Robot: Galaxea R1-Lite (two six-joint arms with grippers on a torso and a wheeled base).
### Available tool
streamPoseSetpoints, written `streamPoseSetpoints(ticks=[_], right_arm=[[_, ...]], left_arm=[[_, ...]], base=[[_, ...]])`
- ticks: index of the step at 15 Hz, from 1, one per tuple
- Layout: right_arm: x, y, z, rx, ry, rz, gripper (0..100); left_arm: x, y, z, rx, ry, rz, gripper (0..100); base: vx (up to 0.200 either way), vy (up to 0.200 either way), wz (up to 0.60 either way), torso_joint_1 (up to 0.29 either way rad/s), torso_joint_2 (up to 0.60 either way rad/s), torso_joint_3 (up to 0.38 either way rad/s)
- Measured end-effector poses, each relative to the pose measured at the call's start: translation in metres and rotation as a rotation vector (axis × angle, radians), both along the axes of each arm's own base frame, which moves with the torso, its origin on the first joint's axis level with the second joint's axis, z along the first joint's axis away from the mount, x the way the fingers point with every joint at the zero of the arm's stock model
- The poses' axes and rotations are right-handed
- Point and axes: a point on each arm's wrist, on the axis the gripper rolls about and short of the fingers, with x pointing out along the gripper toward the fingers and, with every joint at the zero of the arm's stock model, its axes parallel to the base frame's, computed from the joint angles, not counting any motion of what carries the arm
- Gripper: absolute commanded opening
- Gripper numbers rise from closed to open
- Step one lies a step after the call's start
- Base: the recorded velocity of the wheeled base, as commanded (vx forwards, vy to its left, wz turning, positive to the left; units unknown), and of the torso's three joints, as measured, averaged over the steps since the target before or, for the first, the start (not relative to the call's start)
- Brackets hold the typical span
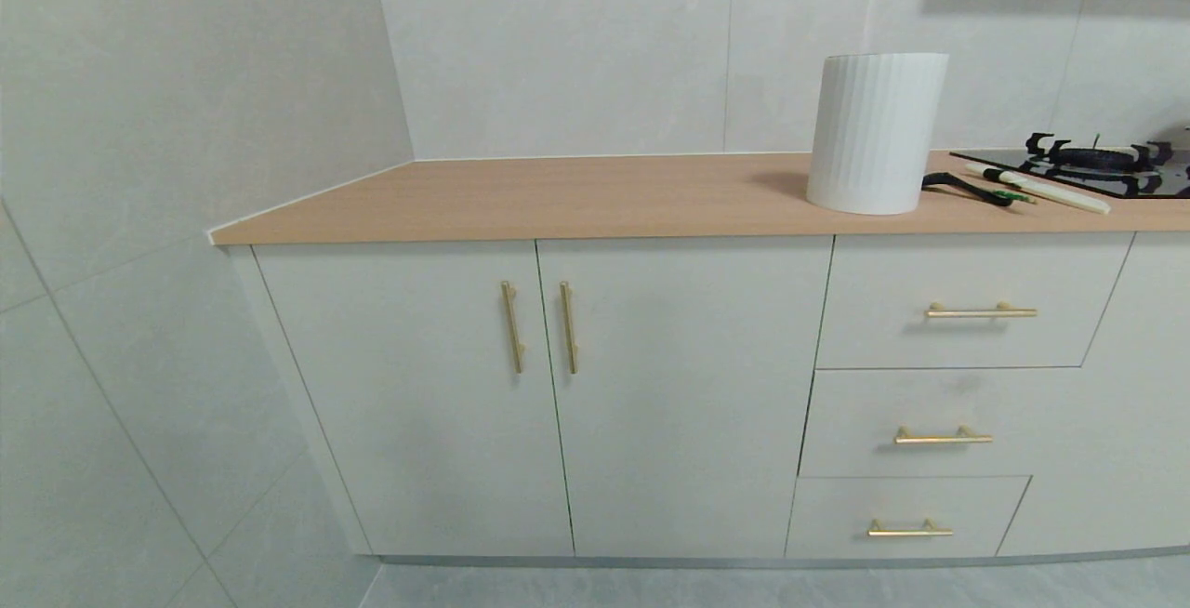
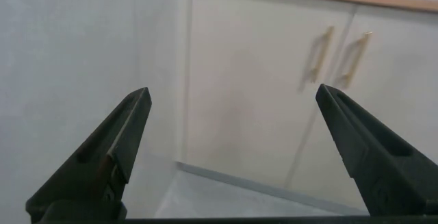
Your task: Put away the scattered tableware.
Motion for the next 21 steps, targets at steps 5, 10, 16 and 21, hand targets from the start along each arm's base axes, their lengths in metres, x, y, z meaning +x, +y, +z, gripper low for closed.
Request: streamPoseSetpoints(ticks=[5,10,16,21], right_arm=[[0.01,0.003,-0.03,-0.076,0.073,0.121,100],[0.011,0.007,-0.039,-0.041,0.119,0.32,100],[0.011,0.007,-0.039,-0.04,0.119,0.325,100],[0.011,0.007,-0.039,-0.037,0.119,0.326,100]], left_arm=[[0.009,-0.003,-0.037,0.102,0.027,0.008,100],[0.012,-0.005,-0.048,0.024,0.036,-0.114,100],[0.012,-0.008,-0.051,0.08,0.075,-0.227,100],[0.012,-0.009,-0.052,0.126,0.082,-0.259,100]], base=[[0.0,0.0,0.0,0.0,0.0,0.0],[0.0,0.0,0.0,0.0,0.0,0.0],[0.0,0.0,0.0,0.0,0.0,0.0],[0.0,0.0,0.0,0.0,0.0,0.0]])
